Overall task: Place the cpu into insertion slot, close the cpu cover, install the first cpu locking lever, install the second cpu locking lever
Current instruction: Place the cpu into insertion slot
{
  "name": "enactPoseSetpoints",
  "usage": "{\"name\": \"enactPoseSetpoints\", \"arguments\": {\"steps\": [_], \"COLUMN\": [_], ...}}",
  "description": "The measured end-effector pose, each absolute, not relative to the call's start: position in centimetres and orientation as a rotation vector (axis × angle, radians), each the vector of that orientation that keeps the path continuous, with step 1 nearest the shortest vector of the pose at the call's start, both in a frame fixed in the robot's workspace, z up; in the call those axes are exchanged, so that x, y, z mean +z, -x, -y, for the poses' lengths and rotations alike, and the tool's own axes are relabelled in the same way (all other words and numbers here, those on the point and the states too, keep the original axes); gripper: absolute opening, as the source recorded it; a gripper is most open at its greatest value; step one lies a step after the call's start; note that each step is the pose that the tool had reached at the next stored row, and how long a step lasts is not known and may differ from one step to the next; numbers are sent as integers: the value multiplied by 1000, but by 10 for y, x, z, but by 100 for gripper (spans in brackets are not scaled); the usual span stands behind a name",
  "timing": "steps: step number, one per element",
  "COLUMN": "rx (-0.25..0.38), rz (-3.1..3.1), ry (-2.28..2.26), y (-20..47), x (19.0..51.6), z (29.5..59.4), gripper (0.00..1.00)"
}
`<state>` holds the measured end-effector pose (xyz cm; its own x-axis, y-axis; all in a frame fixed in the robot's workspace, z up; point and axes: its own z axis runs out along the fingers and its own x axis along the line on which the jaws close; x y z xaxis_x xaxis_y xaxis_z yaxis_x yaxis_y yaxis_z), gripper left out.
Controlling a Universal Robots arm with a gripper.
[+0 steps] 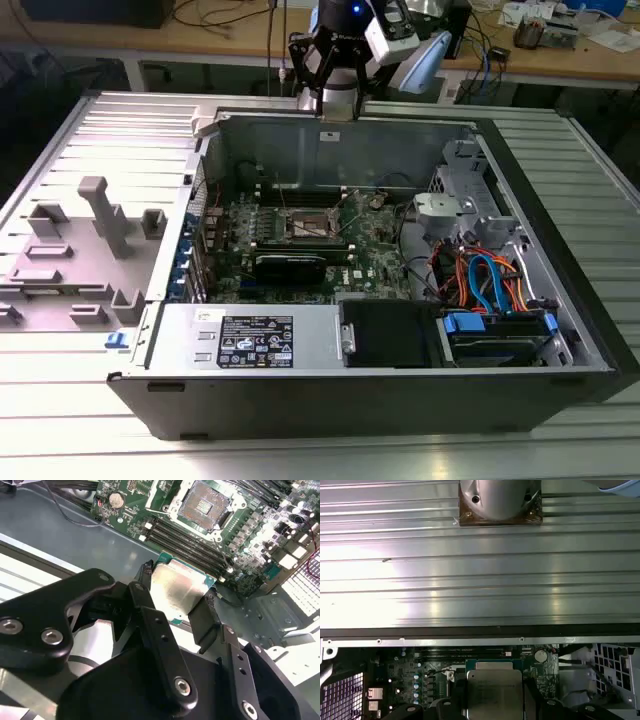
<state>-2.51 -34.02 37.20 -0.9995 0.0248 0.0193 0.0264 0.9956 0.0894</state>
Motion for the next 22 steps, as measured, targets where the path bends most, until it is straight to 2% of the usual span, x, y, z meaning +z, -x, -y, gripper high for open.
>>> {"name": "enactPoseSetpoints", "arguments": {"steps": [22], "rx": [-140], "rz": [3119], "ry": [40], "y": [40], "x": [371], "z": [350], "gripper": [55]}}
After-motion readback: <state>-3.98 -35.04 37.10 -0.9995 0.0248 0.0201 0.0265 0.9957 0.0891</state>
